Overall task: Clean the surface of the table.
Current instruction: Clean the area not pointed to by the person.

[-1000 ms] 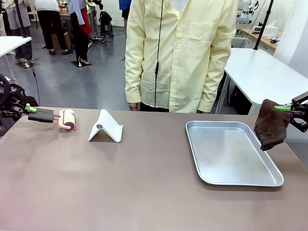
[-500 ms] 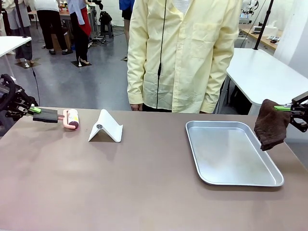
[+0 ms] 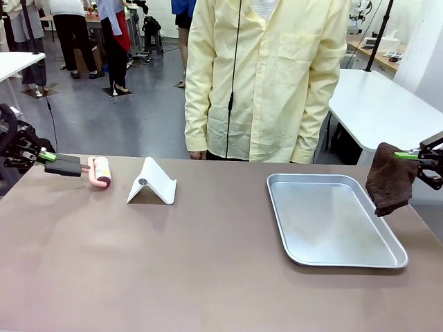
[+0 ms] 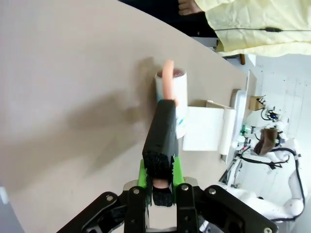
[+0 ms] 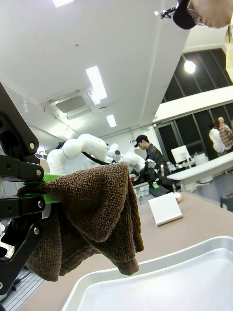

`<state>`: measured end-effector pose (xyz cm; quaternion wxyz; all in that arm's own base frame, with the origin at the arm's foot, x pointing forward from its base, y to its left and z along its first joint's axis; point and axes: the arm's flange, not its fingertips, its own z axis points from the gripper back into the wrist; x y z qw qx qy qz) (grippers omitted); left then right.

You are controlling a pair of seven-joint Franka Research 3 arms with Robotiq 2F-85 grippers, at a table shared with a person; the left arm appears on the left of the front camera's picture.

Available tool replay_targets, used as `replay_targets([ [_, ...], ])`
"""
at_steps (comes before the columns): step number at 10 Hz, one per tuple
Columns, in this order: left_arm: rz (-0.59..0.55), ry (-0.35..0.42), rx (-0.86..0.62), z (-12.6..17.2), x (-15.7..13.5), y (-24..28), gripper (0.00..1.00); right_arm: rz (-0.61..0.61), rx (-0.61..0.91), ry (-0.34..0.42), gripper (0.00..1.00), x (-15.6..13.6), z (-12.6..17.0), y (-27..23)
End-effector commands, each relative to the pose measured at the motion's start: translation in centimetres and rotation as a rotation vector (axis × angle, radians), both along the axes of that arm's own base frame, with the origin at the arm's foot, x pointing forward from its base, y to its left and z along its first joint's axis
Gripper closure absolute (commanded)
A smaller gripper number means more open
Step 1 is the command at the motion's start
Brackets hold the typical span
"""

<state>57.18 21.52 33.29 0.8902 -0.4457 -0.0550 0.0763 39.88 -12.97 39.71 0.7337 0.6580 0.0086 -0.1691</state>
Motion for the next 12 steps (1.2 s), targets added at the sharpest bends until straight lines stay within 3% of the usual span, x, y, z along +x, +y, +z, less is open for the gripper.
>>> replay_targets([
  [1, -0.004, -0.155, -0.125, 4.5, -6.4, -0.1, 0.78, 0.000, 0.020, -0.013, 0.92, 0.0, 0.4, -0.1],
  [3, -0.065, -0.275, -0.257, 8.4, -12.3, 1.4, 0.78, 0.000, 0.020, -0.013, 0.92, 0.0, 0.4, -0.1],
  [6, -0.052, -0.284, -0.341, 9.1, -18.6, 3.1, 0.78, 0.000, 0.020, -0.013, 0.92, 0.0, 0.4, -0.1],
  [9, 0.016, -0.194, -0.466, 8.8, -26.0, 5.0, 0.78, 0.000, 0.020, -0.013, 0.92, 0.0, 0.4, -0.1],
  [12, 0.039, -0.184, -0.479, 7.6, -27.9, 5.0, 0.78, 0.000, 0.020, -0.013, 0.92, 0.0, 0.4, -0.1],
])
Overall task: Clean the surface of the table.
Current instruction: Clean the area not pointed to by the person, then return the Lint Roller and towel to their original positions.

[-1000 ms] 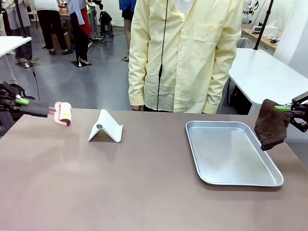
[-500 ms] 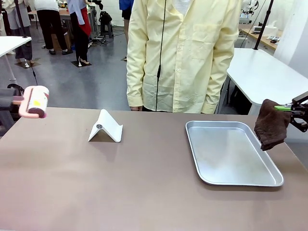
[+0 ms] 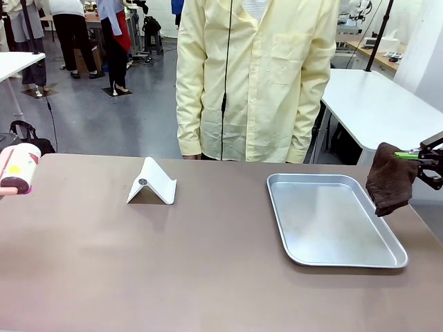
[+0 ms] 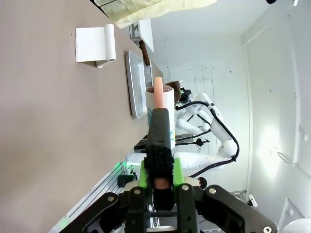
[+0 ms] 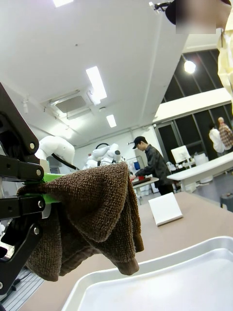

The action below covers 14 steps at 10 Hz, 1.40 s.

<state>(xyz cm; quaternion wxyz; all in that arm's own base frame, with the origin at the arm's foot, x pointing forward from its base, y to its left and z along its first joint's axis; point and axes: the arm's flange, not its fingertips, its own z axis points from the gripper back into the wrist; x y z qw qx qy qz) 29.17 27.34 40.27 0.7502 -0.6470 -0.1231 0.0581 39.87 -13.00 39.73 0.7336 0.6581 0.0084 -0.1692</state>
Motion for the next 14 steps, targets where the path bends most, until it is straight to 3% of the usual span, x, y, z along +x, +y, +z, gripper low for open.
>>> replay_targets([
  [1, -0.011, -0.004, 0.007, 0.28, 0.43, -0.05, 0.78, 0.000, 0.020, -0.012, 0.92, -0.03, 0.42, -0.08],
  [14, -0.011, -0.004, 0.007, 0.28, 0.43, -0.05, 0.78, 0.000, 0.020, -0.012, 0.92, -0.03, 0.42, -0.08],
])
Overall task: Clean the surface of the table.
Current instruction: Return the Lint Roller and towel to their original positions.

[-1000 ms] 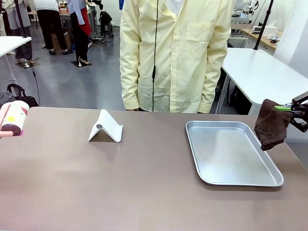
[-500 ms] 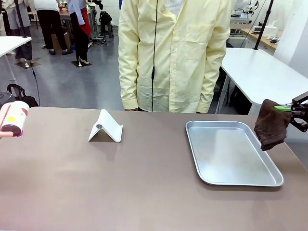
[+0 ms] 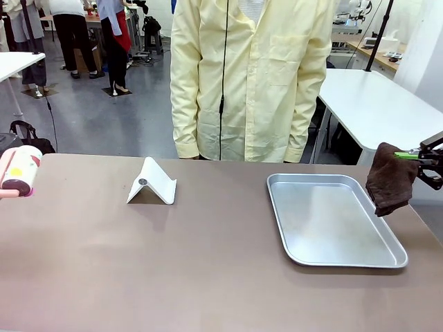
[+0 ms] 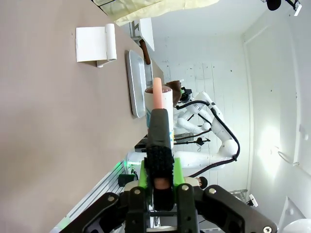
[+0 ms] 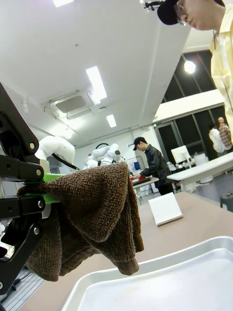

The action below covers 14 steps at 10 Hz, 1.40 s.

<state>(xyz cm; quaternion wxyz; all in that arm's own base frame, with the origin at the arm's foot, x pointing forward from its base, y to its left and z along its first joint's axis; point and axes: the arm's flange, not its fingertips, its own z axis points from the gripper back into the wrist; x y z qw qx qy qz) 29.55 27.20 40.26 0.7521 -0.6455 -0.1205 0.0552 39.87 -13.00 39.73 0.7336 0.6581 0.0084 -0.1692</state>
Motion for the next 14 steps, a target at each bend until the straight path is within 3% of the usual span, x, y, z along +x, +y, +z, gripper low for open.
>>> replay_targets([
  [1, -0.003, -0.004, 0.002, 0.3, 0.0, 0.1, 0.78, 0.000, 0.020, -0.012, 0.92, 0.0, 0.4, -0.1],
  [2, 0.000, 0.000, 0.000, 0.0, 0.0, 0.0, 0.78, 0.000, 0.000, 0.000, 0.92, 0.0, 0.0, 0.0],
  [4, -0.125, -0.051, 0.055, 3.0, 0.4, -2.9, 0.78, 0.070, -0.069, -0.012, 0.92, 1.2, 0.7, 3.6],
  [6, -0.213, -0.019, 0.124, 5.8, 3.2, -6.8, 0.78, 0.196, -0.153, -0.038, 0.92, 3.2, 1.7, 8.6],
  [8, -0.273, 0.039, 0.172, 7.8, 8.0, -13.5, 0.78, 0.243, -0.231, -0.051, 0.92, 7.6, 0.7, 14.9],
  [10, -0.294, 0.127, 0.278, 9.8, 12.2, -19.3, 0.78, 0.259, -0.204, -0.076, 0.92, 11.0, -0.9, 20.0],
  [12, -0.262, 0.192, 0.389, 11.4, 17.4, -24.2, 0.78, 0.232, -0.191, -0.074, 0.92, 13.9, -2.7, 24.5],
  [14, -0.182, 0.206, 0.507, 10.6, 23.0, -27.1, 0.78, 0.203, -0.192, -0.022, 0.92, 15.8, -5.4, 28.3],
])
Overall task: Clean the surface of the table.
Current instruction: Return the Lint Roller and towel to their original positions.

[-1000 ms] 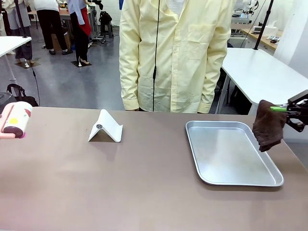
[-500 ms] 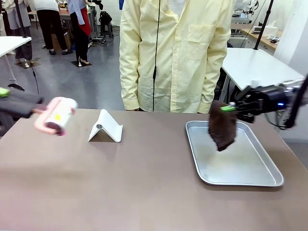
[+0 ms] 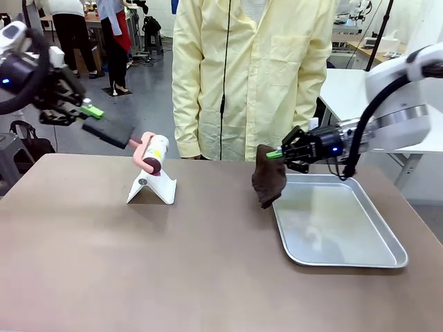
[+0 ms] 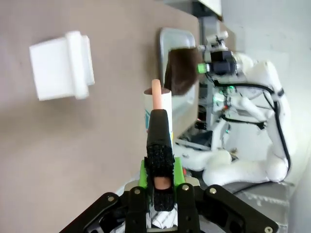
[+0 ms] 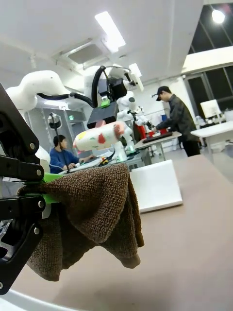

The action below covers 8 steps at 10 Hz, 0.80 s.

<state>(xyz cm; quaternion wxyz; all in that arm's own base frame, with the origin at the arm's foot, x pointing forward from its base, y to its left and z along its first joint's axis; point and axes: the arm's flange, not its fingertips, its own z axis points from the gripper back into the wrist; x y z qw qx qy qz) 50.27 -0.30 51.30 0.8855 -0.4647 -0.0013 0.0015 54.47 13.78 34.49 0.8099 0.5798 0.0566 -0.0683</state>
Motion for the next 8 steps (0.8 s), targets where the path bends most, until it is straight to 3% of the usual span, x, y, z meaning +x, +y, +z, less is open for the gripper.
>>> replay_targets([
  [1, 0.064, 0.050, 0.111, -1.7, 4.3, -0.9, 0.78, -0.040, 0.011, 0.026, 0.92, 1.5, -1.4, 3.3],
  [4, 0.098, 0.047, 0.169, -4.3, 6.6, -2.6, 0.78, 0.008, -0.026, 0.123, 0.92, 0.2, -4.2, 6.7],
  [5, 0.093, 0.010, 0.204, -5.1, 6.7, -3.1, 0.78, -0.028, -0.075, 0.141, 0.92, -0.1, -4.9, 6.9],
  [7, -0.002, -0.044, 0.177, -5.9, 6.0, -3.8, 0.78, 0.015, -0.103, 0.110, 0.92, -1.2, -5.1, 6.8],
  [8, 0.082, 0.017, 0.186, -5.9, 7.2, -3.1, 0.78, 0.003, -0.057, 0.117, 0.92, -0.5, -5.8, 7.0],
])
